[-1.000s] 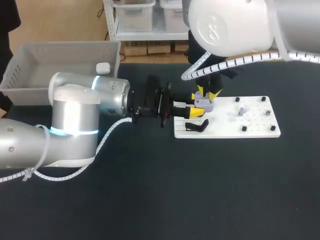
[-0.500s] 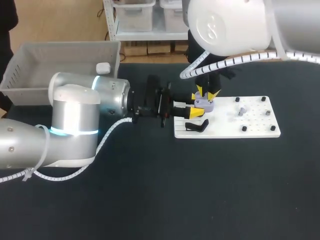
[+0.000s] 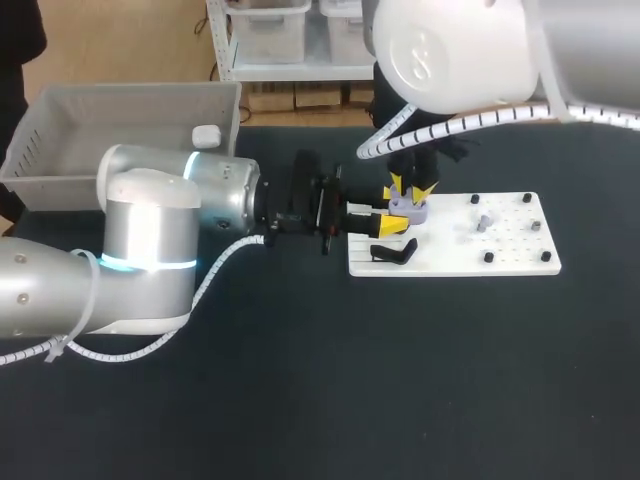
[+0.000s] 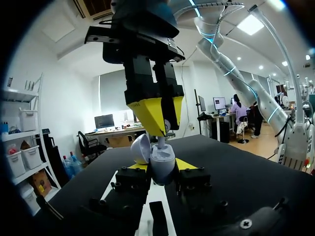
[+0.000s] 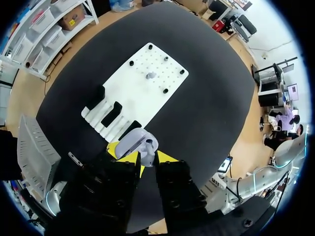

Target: Pick up each earbud case from the left stands, insert the matching earbuds, close the lid, and place the case in the box.

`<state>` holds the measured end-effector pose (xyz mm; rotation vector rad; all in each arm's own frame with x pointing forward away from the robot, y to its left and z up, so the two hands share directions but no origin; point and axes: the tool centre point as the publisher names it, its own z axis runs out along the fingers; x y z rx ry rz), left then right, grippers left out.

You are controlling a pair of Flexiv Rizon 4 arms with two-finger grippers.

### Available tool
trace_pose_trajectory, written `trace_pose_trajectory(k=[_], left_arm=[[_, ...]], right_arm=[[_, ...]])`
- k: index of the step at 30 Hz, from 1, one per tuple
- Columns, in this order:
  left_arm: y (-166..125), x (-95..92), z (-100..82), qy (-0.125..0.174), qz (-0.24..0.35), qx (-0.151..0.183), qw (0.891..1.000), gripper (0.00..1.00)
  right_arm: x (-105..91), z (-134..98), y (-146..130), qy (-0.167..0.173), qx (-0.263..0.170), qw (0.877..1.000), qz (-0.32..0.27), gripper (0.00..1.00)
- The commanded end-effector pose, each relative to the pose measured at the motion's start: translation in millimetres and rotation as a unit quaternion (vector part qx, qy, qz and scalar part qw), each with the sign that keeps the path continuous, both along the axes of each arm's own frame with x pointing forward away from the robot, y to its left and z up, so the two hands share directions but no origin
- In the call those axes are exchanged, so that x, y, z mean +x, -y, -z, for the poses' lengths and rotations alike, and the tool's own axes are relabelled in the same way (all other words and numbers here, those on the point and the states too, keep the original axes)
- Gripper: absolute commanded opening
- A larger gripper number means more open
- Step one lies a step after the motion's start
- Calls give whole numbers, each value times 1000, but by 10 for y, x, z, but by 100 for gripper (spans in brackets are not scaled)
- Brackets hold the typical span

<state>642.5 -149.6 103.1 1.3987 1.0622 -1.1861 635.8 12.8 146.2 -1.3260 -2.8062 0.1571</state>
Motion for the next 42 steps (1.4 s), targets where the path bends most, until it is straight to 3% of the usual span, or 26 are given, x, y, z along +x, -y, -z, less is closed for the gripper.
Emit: trace_pose_trajectory(k=[1,17,18,19,20,27,30,31,32,33,35,36,37,39,42], left_arm=[[2,-18,-1,1,-4,0,1000,0],[2,-18,-1,1,-4,0,1000,0],[2,-18,-1,1,-4,0,1000,0],[2,-18,-1,1,-4,0,1000,0],[2,-18,-1,1,-4,0,1000,0],[2,-18,-1,1,-4,0,1000,0],[2,-18,-1,1,-4,0,1000,0],[2,-18,-1,1,-4,0,1000,0],[2,-18,-1,1,-4,0,1000,0],[2,-18,-1,1,-4,0,1000,0],[2,-18,-1,1,-4,0,1000,0],[2,-18,-1,1,-4,0,1000,0],[2,-18,-1,1,-4,0,1000,0],[2,-18,-1,1,-4,0,1000,0],[2,-18,-1,1,-4,0,1000,0]], right_arm=[[20,30,24,-2,0,1000,1,0],[31,88,80,8,2,1000,0,0],[30,89,80,9,3,1000,0,26],[17,88,80,10,4,1000,0,78],[-12,76,80,11,9,1000,-1,100],[-275,-68,174,39,45,998,-7,100],[-419,-138,277,73,69,994,-39,97],[-457,-152,322,90,74,992,-57,95],[-473,-158,357,103,81,989,-70,78],[-515,-166,415,128,84,982,-107,72],[-575,-127,512,152,81,974,-145,100],[-580,-95,577,164,89,970,-157,73],[-587,-50,642,168,86,967,-171,63],[-589,34,769,170,101,965,-175,75],[-545,126,948,175,117,963,-170,80]])
